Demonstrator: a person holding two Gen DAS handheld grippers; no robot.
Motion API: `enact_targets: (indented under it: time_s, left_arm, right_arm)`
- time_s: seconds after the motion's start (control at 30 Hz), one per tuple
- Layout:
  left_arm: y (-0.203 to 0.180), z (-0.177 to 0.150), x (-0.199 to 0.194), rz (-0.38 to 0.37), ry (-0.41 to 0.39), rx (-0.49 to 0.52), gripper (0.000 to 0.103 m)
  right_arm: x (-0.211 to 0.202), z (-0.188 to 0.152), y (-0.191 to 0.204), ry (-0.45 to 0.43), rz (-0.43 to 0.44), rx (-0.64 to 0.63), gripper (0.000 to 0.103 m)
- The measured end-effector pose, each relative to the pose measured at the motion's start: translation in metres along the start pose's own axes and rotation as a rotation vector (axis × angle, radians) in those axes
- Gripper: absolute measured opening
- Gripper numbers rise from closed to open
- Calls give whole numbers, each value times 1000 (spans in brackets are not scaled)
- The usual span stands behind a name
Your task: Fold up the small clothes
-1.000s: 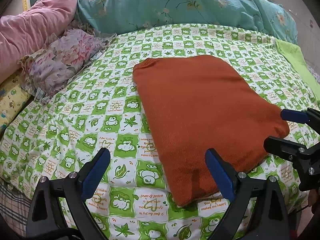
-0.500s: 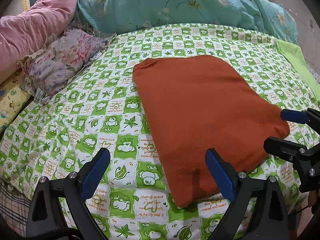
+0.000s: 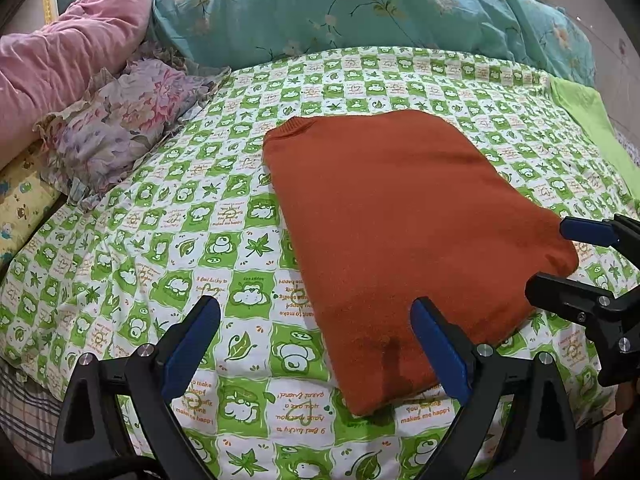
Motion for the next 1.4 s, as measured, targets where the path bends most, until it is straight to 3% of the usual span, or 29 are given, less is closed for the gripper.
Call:
enact_targets:
  time_s: [1.4]
  left_arm:
    - [0,5,-1,-9,-5,4,97]
  right_arm:
    - [-4,6,4,-7,1,3,98]
Point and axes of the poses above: each gripper's, at about its wrist camera, not at the fingertips, and x roughly the way its jaws point, y to its left, z to its top, the point moved 10 cm from there along x, roughly the way its jaws point
